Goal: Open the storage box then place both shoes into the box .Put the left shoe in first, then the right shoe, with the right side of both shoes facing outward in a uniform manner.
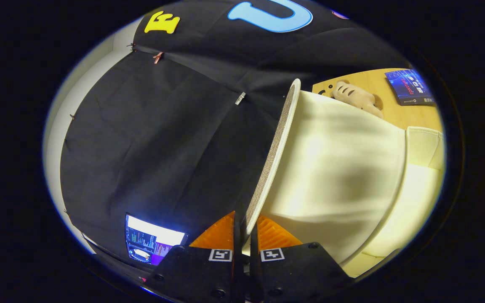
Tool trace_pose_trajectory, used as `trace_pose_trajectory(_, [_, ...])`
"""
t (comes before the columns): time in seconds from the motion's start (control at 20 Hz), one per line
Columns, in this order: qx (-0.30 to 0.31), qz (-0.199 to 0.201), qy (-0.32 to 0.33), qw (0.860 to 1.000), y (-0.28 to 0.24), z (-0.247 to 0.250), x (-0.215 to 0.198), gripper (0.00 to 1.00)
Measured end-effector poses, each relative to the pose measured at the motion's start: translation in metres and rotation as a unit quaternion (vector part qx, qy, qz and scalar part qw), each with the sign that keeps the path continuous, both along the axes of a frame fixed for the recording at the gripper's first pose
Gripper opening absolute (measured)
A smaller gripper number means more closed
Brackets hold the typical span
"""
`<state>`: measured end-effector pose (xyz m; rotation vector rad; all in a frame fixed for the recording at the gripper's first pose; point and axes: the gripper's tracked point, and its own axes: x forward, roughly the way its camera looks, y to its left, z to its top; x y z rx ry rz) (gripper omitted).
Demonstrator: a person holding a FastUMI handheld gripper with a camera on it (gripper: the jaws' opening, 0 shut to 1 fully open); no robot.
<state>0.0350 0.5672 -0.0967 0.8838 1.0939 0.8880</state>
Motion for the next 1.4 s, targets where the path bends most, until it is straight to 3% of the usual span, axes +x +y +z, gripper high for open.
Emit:
trace_pose_trajectory(0.15, [-0.009,0.010,0.010,1.000,0.009,-0.007,-0.002,0.10])
trace_pose_trajectory(0.2, [-0.029,0.016,0.006,0.999,0.011,-0.018,-0.007,0.15])
trace_pose_trajectory(0.4, [-0.089,0.010,-0.052,0.995,-0.042,-0.024,-0.005,0.93])
trace_pose_trajectory(0.45, [-0.103,0.001,-0.073,0.992,-0.062,-0.023,-0.005,0.96])
trace_pose_trajectory(0.7, [-0.173,-0.074,-0.183,0.965,-0.196,-0.002,0.010,0.98])
trace_pose_trajectory(1.0, [-0.319,-0.157,-0.239,0.904,-0.367,-0.036,0.017,0.98])
trace_pose_trajectory(1.2, [-0.403,-0.155,-0.227,0.873,-0.451,-0.097,-0.003,0.98])
trace_pose_trajectory(1.3, [-0.427,-0.149,-0.211,0.866,-0.481,-0.129,-0.018,0.98])
trace_pose_trajectory(1.4, [-0.437,-0.139,-0.186,0.869,-0.499,-0.165,-0.034,0.99])
